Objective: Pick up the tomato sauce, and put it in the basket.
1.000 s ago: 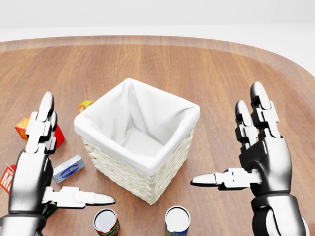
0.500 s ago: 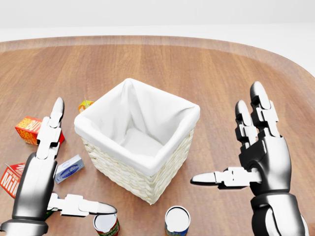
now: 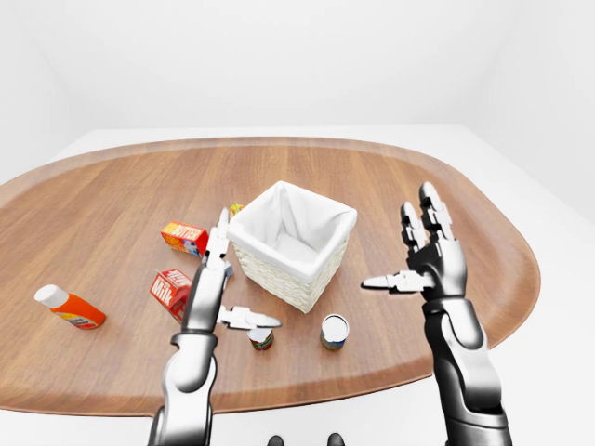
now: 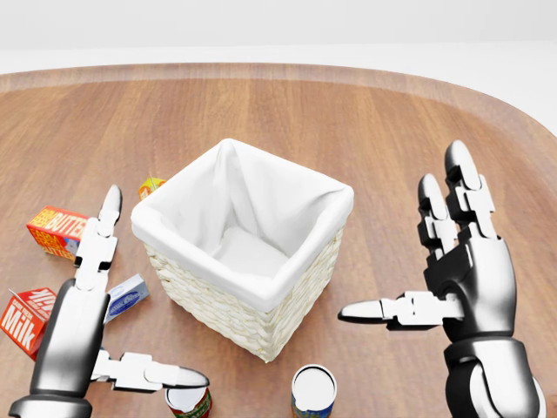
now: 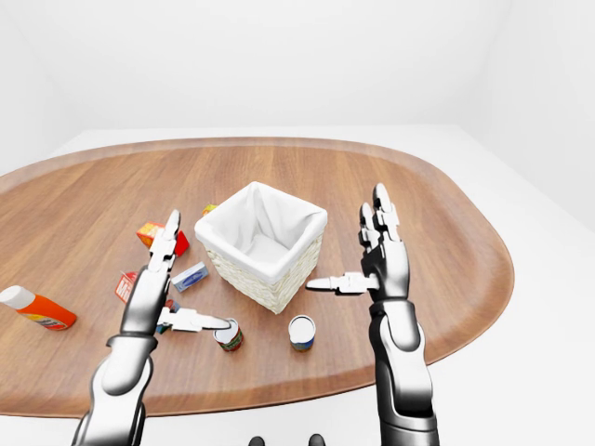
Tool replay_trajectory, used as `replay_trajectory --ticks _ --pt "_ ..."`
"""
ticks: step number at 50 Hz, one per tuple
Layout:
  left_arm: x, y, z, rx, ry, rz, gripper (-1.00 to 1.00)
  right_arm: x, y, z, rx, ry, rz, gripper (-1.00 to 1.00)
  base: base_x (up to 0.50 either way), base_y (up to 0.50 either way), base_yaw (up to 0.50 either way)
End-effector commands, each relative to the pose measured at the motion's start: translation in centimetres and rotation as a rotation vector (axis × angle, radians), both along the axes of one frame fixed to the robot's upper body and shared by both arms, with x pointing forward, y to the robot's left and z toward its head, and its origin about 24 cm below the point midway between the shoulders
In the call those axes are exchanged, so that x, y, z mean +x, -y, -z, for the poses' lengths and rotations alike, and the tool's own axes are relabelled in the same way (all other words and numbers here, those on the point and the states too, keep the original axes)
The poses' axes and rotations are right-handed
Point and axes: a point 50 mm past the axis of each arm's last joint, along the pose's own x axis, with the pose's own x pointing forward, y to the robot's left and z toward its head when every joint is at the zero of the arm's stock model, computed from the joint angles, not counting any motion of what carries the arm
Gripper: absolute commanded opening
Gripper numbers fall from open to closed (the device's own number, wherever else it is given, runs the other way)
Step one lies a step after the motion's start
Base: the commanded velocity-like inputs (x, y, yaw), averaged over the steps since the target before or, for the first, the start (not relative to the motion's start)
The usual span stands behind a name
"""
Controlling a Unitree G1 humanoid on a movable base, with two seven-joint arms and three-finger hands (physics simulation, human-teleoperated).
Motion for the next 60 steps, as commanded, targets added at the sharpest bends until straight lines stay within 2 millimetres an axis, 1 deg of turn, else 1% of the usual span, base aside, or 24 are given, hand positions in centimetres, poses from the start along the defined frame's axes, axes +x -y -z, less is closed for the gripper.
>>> replay_trajectory --ticks 1,9,13,15,21,22,26,28,31,36,42,44,46,52,60 --pt "-0.3 -0.1 0.0 0.008 -0.001 -0.009 1.0 0.1 0.0 -0.1 0.001 0.003 0.003 1.0 0.0 0.0 0.0" --pt "-0.5 0.2 -0.4 0.019 0.016 -0.001 1.0 0.0 0.0 0.0 0.0 -0.003 0.002 1.0 0.0 0.0 0.0" --pt "-0.5 0.4 -0.5 0.021 0.019 0.007 1.0 0.1 -0.1 0.5 -0.004 -0.021 0.001 1.0 0.0 0.0 0.0" --pt "-0.5 0.4 0.0 0.017 -0.001 0.005 1.0 0.1 -0.1 0.5 -0.005 -0.021 0.001 1.0 0.0 0.0 0.0" --pt "-0.5 0.4 0.5 0.022 -0.021 0.002 1.0 0.2 0.0 0.3 -0.002 -0.016 0.004 1.0 0.0 0.0 0.0" --pt "-0.6 0.1 1.2 0.019 -0.05 -0.013 1.0 0.3 0.1 0.1 -0.001 -0.009 0.007 1.0 0.0 0.0 0.0" --pt "-1.1 -0.3 2.1 0.024 -0.088 -0.035 1.0 0.3 0.1 0.0 0.001 -0.004 0.01 1.0 0.0 0.0 0.0" --pt "-1.3 -0.5 2.6 0.026 -0.112 -0.049 1.0 0.3 0.0 0.3 -0.001 -0.017 0.007 1.0 0.0 0.0 0.0" --pt "-1.3 -0.5 2.7 0.03 -0.114 -0.052 1.0 0.1 -0.1 0.5 -0.006 -0.022 0.002 1.0 0.0 0.0 0.0" --pt "-1.5 -0.7 2.4 0.044 -0.107 -0.059 1.0 0.3 0.0 0.3 -0.005 -0.015 0.005 1.0 0.0 0.0 0.0" --pt "-1.6 -0.9 2.7 0.054 -0.118 -0.071 1.0 0.2 -0.1 0.5 -0.006 -0.022 0.003 1.0 0.0 0.0 0.0" --pt "-1.5 -0.9 3.4 0.055 -0.143 -0.081 1.0 0.3 -0.1 0.6 -0.007 -0.026 0.003 1.0 0.0 0.0 0.0" --pt "-1.5 -0.9 3.6 0.057 -0.151 -0.083 1.0 0.3 -0.1 0.5 -0.006 -0.024 0.004 1.0 0.0 0.0 0.0" --pt "-1.5 -1.0 3.5 0.065 -0.148 -0.085 1.0 0.3 -0.1 0.7 -0.007 -0.033 0.003 1.0 0.0 0.0 0.0" --pt "-1.5 -1.0 3.5 0.077 -0.148 -0.089 1.0 0.3 0.0 0.4 -0.006 -0.021 0.005 1.0 0.0 0.0 0.0"
